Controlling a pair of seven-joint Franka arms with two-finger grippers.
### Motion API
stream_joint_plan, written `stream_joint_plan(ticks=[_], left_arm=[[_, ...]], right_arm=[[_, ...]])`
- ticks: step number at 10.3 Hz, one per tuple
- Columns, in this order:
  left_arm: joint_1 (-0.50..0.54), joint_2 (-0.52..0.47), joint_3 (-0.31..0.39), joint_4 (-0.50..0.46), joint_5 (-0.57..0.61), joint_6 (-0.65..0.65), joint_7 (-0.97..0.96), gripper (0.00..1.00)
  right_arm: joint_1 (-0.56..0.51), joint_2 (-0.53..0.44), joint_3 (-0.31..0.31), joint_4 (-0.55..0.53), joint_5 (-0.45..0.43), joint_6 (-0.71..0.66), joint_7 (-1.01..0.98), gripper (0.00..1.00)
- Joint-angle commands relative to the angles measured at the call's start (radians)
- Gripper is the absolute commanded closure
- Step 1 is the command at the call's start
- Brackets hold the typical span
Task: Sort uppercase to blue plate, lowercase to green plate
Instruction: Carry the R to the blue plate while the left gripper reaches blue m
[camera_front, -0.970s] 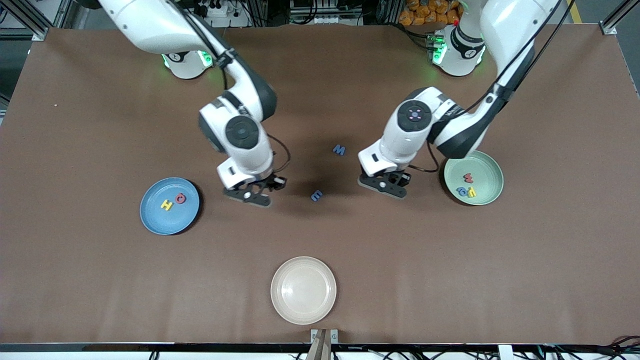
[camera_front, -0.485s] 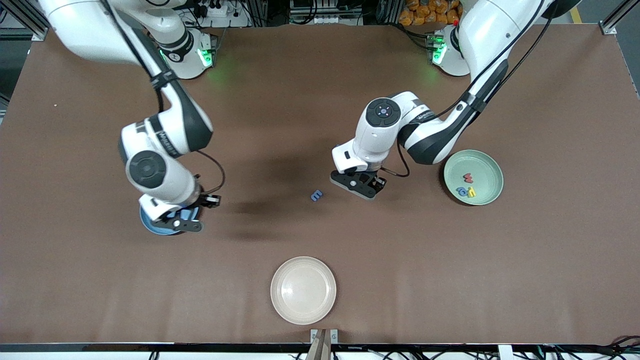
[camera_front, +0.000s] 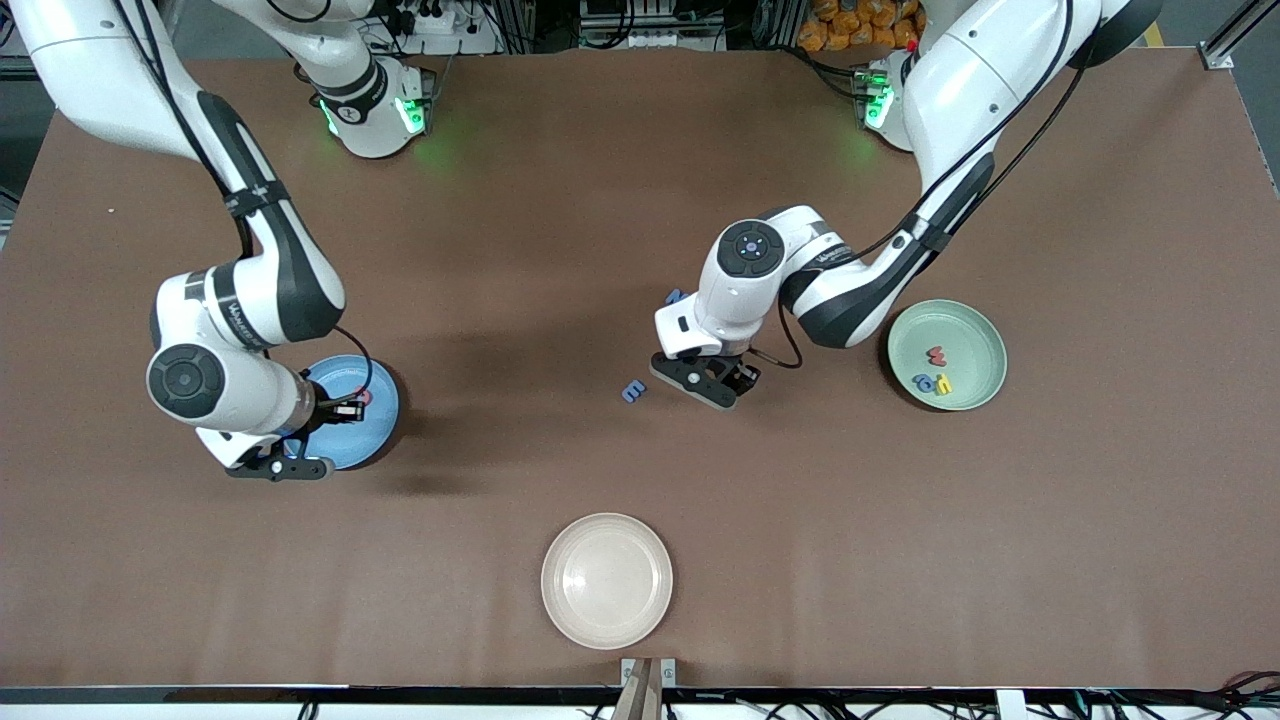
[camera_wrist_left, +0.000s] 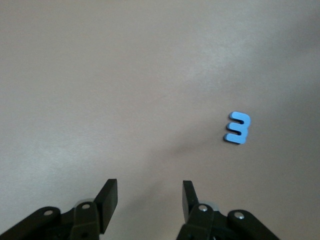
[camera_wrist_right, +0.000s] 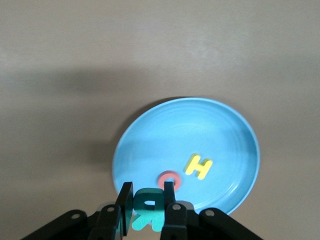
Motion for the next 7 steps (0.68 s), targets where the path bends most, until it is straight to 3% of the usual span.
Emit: stream_joint_plan(ticks=[1, 4, 5, 6, 7], left_arm=[[-0.04, 0.023, 0.011, 0.024, 0.028, 0.002, -0.001, 0.4], [-0.075, 0.052, 0.035, 0.047, 0.025, 0.002, 0.003, 0.4], [-0.157, 0.051, 0.093, 0.06, 0.01, 0.002, -0.001, 0.4], [-0.229, 0.057, 0.157, 0.087, -0.002, 0.004, -0.01, 0.41], [-0.251, 0.064, 0.167, 0.09, -0.028, 0.004, -0.01, 0.41]], right_arm=[[-0.01, 0.037, -0.04, -0.003, 0.015, 0.067, -0.068, 1.0], [0.0, 0.09, -0.085, -0.003, 0.013, 0.159, -0.069, 1.0], [0.004, 0.1, -0.09, -0.003, 0.015, 0.171, -0.062, 0.86], [0.012, 0.1, -0.09, -0.003, 0.016, 0.165, -0.046, 0.5], [0.013, 0.089, -0.09, -0.004, 0.016, 0.156, -0.034, 0.24]])
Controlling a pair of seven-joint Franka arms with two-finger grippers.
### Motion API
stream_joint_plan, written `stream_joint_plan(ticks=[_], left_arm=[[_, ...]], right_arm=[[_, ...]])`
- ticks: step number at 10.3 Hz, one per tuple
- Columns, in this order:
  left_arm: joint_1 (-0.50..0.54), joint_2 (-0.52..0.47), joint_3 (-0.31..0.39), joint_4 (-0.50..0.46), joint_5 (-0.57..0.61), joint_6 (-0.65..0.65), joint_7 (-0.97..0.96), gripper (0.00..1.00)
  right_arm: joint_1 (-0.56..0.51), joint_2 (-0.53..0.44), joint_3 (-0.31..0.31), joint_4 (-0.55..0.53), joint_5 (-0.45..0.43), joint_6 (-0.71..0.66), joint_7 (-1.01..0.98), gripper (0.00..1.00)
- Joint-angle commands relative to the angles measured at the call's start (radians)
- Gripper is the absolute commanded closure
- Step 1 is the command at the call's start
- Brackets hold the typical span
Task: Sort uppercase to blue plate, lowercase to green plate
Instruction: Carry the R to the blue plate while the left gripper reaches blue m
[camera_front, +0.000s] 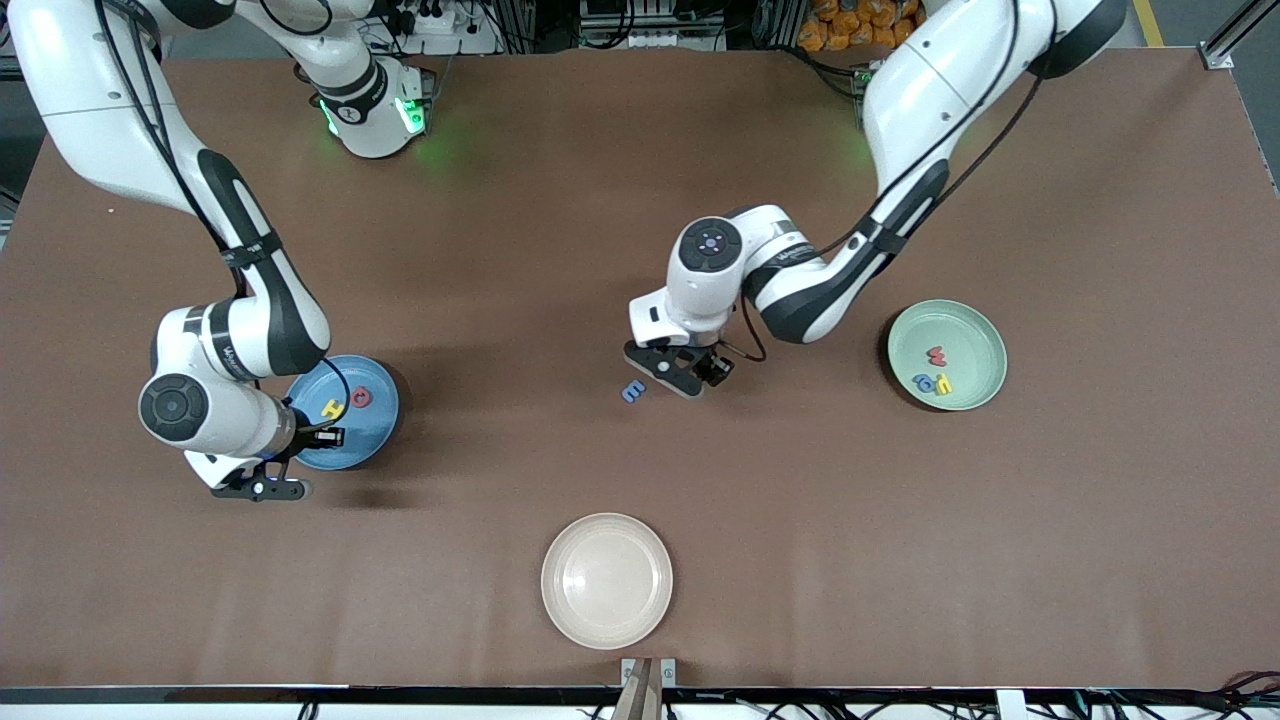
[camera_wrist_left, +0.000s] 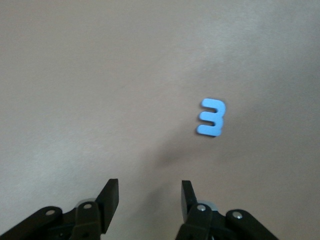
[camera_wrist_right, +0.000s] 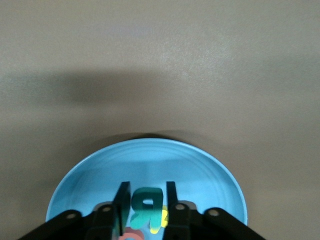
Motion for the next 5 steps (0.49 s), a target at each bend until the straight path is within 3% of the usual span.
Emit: stream_joint_plan(ticks=[1, 5], left_arm=[[-0.077, 0.025, 0.042, 0.046, -0.027, 0.0, -0.008, 0.41], [-0.104, 0.1, 0.045, 0.165, -0.047, 0.003, 0.007, 0.4]], right_arm=[[0.014, -0.022, -0.005, 0.001, 0.016, -0.01, 0.014, 0.0], [0.036, -0.138, 0.002, -0.005, 0.021, -0.097, 0.061, 0.0]])
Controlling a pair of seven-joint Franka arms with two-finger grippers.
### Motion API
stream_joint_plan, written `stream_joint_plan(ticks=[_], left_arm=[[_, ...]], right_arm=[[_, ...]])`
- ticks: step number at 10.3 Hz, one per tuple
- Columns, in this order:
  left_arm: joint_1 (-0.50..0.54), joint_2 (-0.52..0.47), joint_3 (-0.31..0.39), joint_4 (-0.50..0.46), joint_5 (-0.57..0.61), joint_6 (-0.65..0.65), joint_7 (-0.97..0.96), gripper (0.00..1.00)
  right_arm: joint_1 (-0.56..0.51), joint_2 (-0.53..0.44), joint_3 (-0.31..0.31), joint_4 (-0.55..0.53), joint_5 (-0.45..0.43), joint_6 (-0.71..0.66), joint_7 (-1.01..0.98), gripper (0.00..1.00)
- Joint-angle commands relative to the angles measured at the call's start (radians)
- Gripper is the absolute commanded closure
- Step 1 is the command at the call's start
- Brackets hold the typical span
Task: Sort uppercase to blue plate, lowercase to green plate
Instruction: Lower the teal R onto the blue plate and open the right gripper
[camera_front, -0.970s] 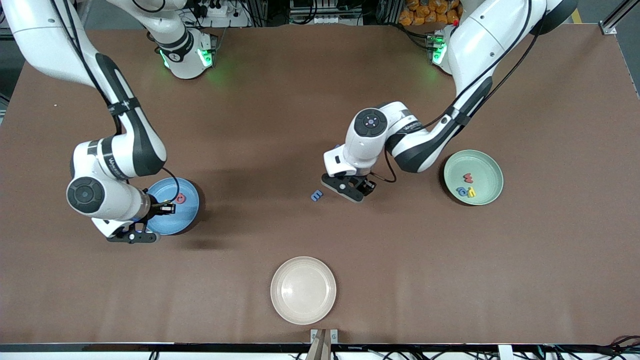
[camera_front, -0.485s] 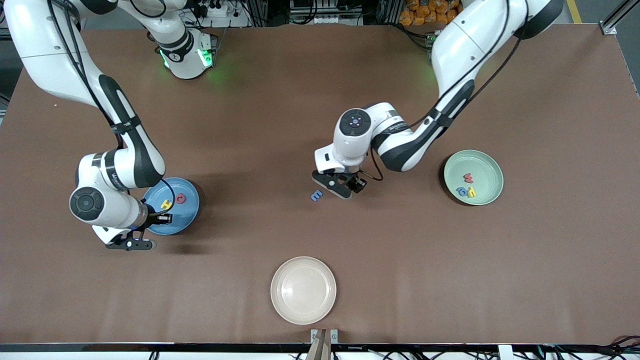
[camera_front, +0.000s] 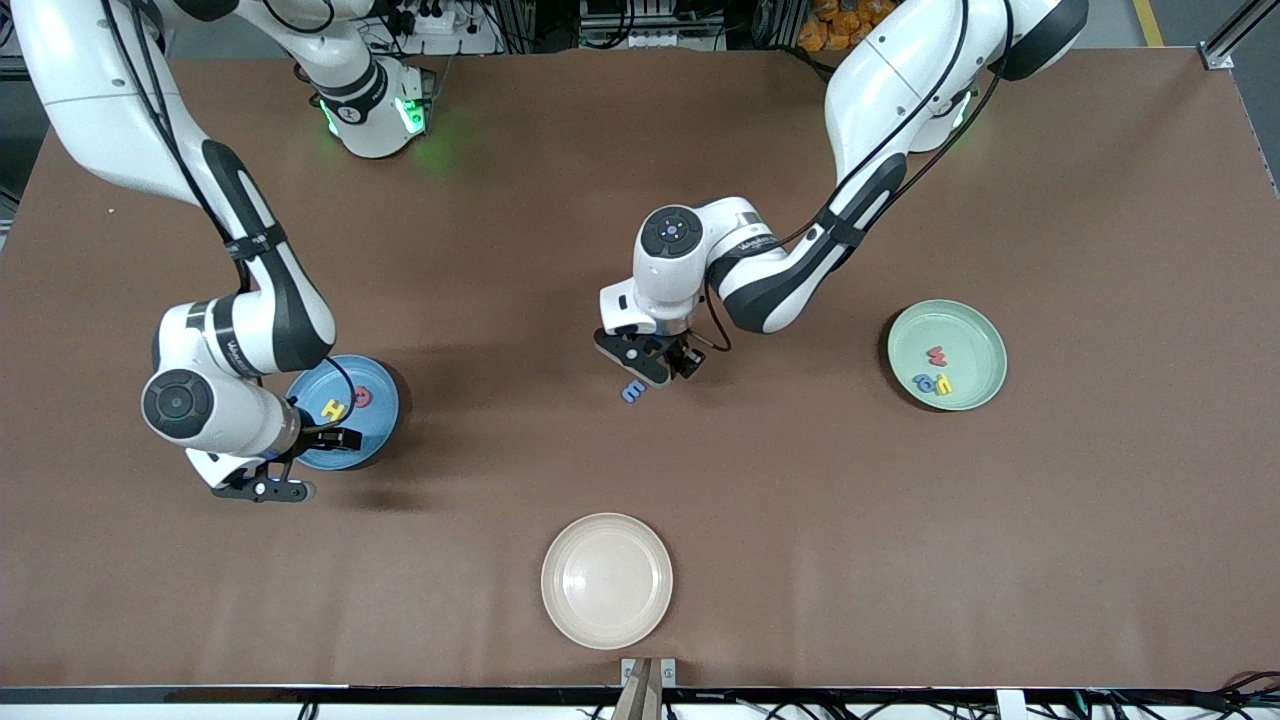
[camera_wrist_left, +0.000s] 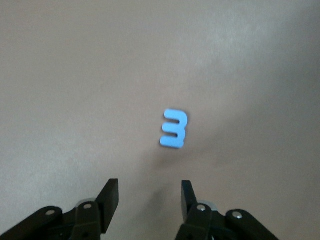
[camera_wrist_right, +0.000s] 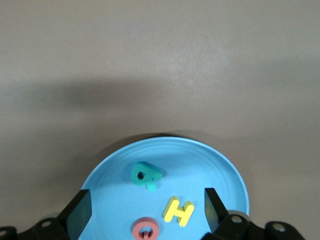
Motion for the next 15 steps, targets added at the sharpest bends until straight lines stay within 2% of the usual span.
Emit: stream_joint_plan(ticks=[1, 3, 4, 6, 12, 13, 15], left_arm=[[-0.039, 0.077, 0.013, 0.118, -0.018, 0.027, 0.039, 0.4], [-0.068, 0.089, 0.056, 0.12, -0.013, 0.099, 0.069, 0.4], [-0.081, 0.101, 0.065, 0.122, -0.01, 0.125, 0.095, 0.39], [-0.085, 0.112, 0.084, 0.12, -0.009, 0.136, 0.166, 0.39], [-0.117, 0.149, 0.114, 0.125, -0.007, 0.163, 0.185, 0.4], [-0.12, 0.152, 0.117, 0.125, -0.007, 0.163, 0.186, 0.44], [-0.12, 0.152, 0.121, 0.125, -0.007, 0.165, 0.206, 0.6]], right_arm=[[0.005, -0.115, 0.003, -0.028, 0.053, -0.066, 0.01, 0.0], [-0.006, -0.185, 0.003, -0.033, 0.214, -0.119, 0.004, 0.0], [-0.014, -0.222, 0.003, -0.033, 0.233, -0.155, 0.006, 0.0], [-0.031, -0.259, 0.003, -0.033, 0.233, -0.186, 0.003, 0.0], [-0.054, -0.308, 0.003, -0.059, 0.233, -0.193, -0.033, 0.0], [-0.051, -0.308, 0.003, -0.064, 0.233, -0.196, -0.033, 0.0], [-0.046, -0.305, 0.003, -0.062, 0.233, -0.196, -0.033, 0.0]])
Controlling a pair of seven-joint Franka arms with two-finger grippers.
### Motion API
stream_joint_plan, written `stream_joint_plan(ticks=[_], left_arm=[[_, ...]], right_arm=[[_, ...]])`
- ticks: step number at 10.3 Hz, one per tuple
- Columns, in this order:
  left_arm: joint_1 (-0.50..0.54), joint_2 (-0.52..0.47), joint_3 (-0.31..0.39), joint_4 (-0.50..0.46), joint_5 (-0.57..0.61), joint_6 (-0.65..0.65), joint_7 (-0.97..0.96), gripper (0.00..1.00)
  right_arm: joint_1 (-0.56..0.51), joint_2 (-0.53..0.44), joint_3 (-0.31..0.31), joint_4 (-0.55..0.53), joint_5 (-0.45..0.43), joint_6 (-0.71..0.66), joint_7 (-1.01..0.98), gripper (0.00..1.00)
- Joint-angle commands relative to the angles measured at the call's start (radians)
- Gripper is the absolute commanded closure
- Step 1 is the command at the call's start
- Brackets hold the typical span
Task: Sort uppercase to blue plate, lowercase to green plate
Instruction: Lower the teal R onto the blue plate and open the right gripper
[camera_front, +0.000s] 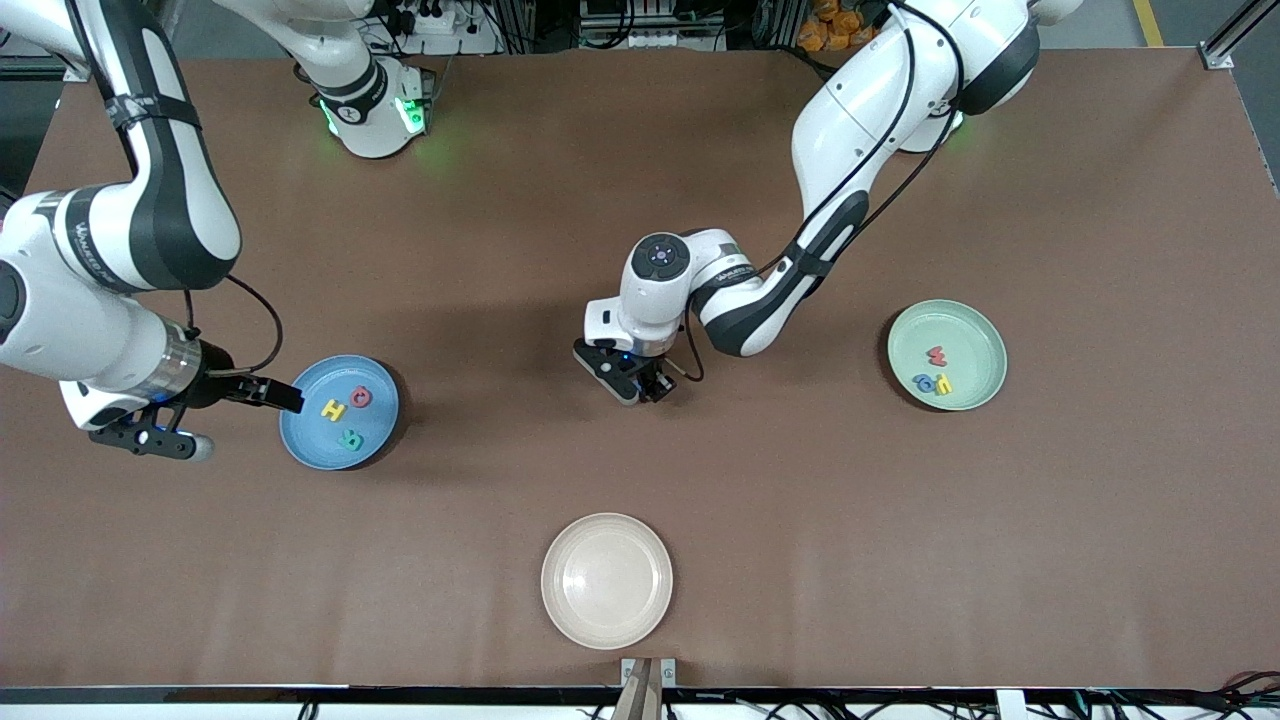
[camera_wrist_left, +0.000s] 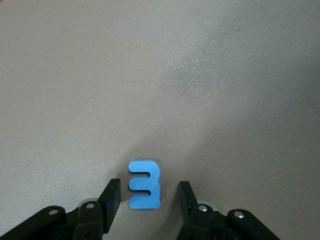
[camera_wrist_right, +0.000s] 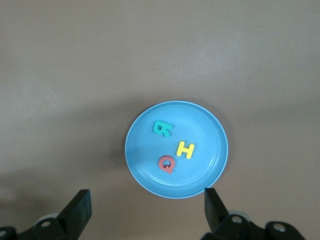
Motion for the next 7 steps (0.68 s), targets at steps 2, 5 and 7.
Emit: stream_joint_plan(ticks=[2, 5, 7], left_arm=[[-0.016, 0.019, 0.022, 0.026, -0.009, 0.009, 0.045, 0.84], [-0.013, 0.008, 0.02, 0.031, -0.013, 0.008, 0.042, 1.0], [0.016, -0.027, 0.022, 0.026, -0.021, -0.009, 0.045, 1.0]], right_arm=[[-0.007, -0.047, 0.007, -0.035, 0.022, -0.012, -0.017, 0.0], [-0.007, -0.108, 0.009, -0.038, 0.022, -0.041, -0.028, 0.0], [-0.018, -0.182, 0.007, -0.038, 0.022, -0.089, -0.095, 0.0]])
